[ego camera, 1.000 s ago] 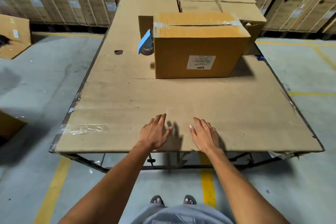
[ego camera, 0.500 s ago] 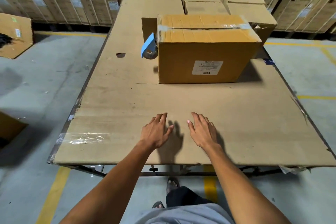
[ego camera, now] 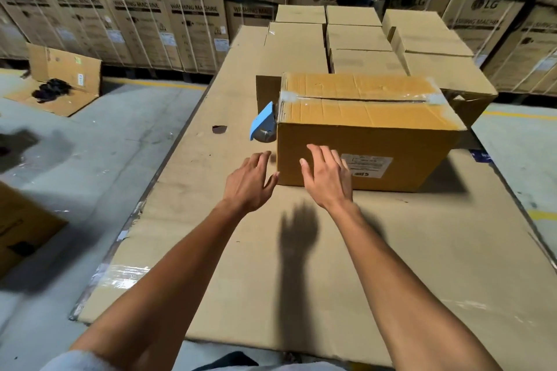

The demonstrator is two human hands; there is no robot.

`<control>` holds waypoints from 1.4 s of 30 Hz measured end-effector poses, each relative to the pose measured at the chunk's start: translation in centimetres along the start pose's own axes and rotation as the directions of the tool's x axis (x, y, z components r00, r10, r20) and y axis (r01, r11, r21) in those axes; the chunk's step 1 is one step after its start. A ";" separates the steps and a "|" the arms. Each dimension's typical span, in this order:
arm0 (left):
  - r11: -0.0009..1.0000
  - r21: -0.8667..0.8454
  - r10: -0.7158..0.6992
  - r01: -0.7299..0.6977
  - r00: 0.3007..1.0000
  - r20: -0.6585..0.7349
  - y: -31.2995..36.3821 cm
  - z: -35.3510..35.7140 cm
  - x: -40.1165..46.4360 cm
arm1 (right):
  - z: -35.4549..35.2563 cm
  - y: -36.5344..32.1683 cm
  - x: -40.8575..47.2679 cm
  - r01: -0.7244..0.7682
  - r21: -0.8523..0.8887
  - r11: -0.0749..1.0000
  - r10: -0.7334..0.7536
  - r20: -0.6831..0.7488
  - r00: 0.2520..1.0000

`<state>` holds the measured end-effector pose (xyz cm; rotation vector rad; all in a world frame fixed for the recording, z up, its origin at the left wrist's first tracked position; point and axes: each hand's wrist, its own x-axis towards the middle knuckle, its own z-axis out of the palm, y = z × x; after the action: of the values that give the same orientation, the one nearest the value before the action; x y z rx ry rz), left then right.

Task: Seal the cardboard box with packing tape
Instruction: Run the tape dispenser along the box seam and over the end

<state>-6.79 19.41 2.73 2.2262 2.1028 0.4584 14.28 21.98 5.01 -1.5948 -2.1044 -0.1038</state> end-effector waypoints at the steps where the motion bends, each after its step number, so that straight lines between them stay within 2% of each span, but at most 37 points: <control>1: 1.000 0.013 0.017 -0.017 1.000 -0.026 -0.3 -0.5 1.0 | -0.2 -0.4 1.2 0.017 0.005 1.000 -0.017 -0.024 1.000; 4: 0.997 0.052 0.053 -0.049 0.996 -0.076 -1.6 -2.2 4.1 | -0.6 -1.8 4.9 0.047 -0.008 0.999 -0.047 -0.085 0.995; 7: 0.997 0.043 0.067 -0.063 0.991 -0.115 -2.9 -3.3 6.6 | -0.8 -3.4 8.3 0.029 -0.063 0.998 -0.034 -0.076 0.996; 11: 0.994 0.037 0.109 -0.105 0.988 -0.107 -4.8 -4.1 8.7 | 0.0 -5.5 11.7 0.010 -0.152 0.988 -0.003 0.050 0.999; 16: 0.986 0.031 0.163 -0.162 0.985 -0.059 -7.6 -3.7 9.9 | 1.9 -7.0 13.8 -0.086 -0.194 0.977 0.126 0.204 0.971; 25: 0.950 -0.050 0.308 -0.308 0.951 -0.011 -10.7 -3.0 11.4 | 1.2 -8.1 11.6 -0.147 -0.242 0.959 0.200 0.209 0.957; 31: 0.875 -0.149 0.465 -0.460 0.885 0.000 -10.4 -1.6 10.6 | -1.4 -6.6 7.2 -0.148 -0.249 0.957 0.198 0.187 0.962; 35: 0.798 -0.186 0.584 -0.574 0.812 -0.002 -10.0 -0.3 9.4 | -2.0 -6.6 5.7 -0.173 -0.273 0.946 0.223 0.164 0.961; 42: 0.743 -0.250 0.639 -0.621 0.769 -0.012 -10.0 0.8 9.3 | -1.4 -8.3 6.4 -0.222 -0.305 0.926 0.272 0.133 0.953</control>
<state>-15.91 29.47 1.30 2.6942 1.1100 0.5997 5.91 24.55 10.85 -2.1001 -2.0653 -0.1986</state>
